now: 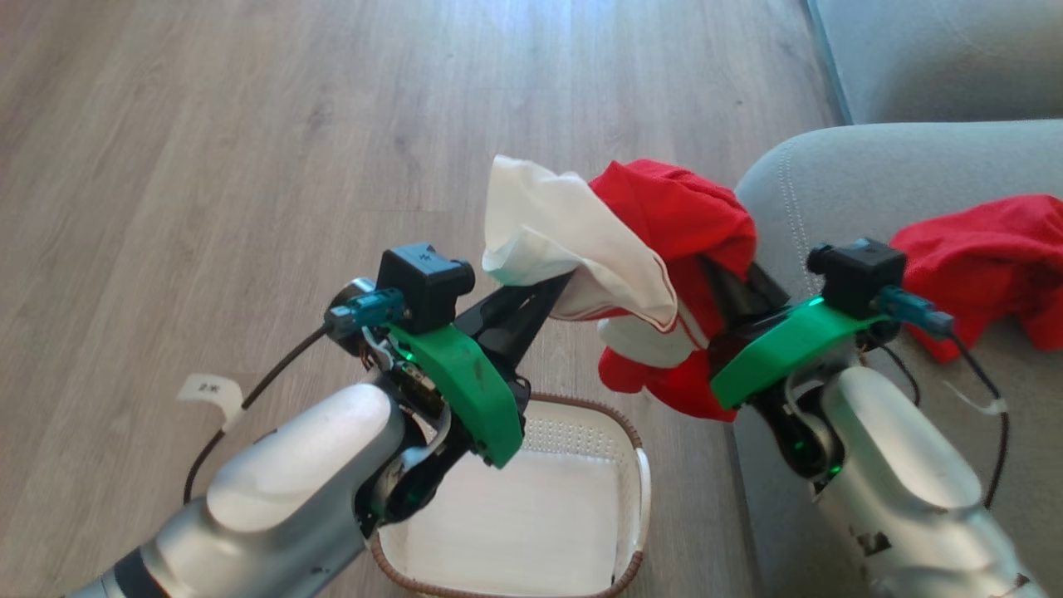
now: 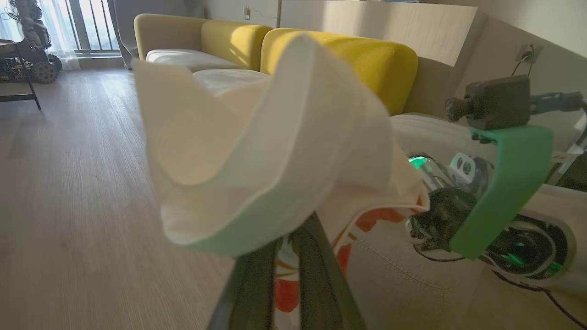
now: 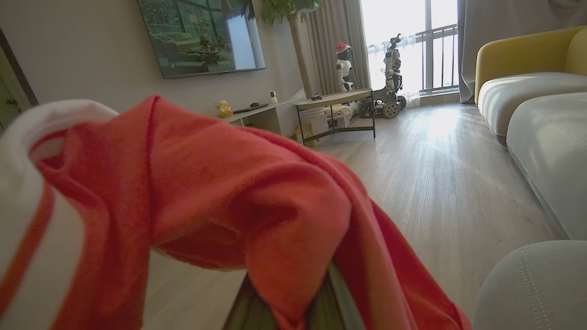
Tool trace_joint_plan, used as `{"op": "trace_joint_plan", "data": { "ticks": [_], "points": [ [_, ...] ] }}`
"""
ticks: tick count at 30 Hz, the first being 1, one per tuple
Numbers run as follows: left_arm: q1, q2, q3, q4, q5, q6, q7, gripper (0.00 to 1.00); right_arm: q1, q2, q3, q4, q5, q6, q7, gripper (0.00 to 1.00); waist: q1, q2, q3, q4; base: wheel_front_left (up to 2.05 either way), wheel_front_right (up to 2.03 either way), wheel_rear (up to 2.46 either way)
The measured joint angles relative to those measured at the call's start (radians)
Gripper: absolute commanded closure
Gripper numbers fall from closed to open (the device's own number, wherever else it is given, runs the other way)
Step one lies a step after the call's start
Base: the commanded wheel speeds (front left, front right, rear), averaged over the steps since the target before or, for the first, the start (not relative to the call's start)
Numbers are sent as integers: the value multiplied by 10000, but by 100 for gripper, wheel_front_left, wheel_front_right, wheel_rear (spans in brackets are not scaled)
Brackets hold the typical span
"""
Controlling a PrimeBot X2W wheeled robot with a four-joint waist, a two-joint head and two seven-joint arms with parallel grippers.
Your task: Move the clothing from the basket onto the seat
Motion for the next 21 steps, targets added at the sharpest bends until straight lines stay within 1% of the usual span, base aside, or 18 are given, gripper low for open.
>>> {"op": "trace_joint_plan", "data": {
  "ticks": [1,2,11,21],
  "points": [
    [51,0,-6,-6,-12,0,-2,19,56,0,-134,-115,-56,0,0,100,0,0,5,-49,0,0,0],
    [107,0,-13,-25,-75,2,-2,0,105,-6,-284,-249,-75,0,0,100,0,0,9,-100,0,0,0],
    [263,81,-207,-63,-100,40,-73,0,554,-213,-1848,-1337,-132,0,-29,100,0,0,42,-710,0,0,0],
    [461,119,-242,-63,-86,117,-201,0,1105,-692,-2462,-2324,-90,0,8,100,0,0,152,-1764,0,0,0]
  ]
}}
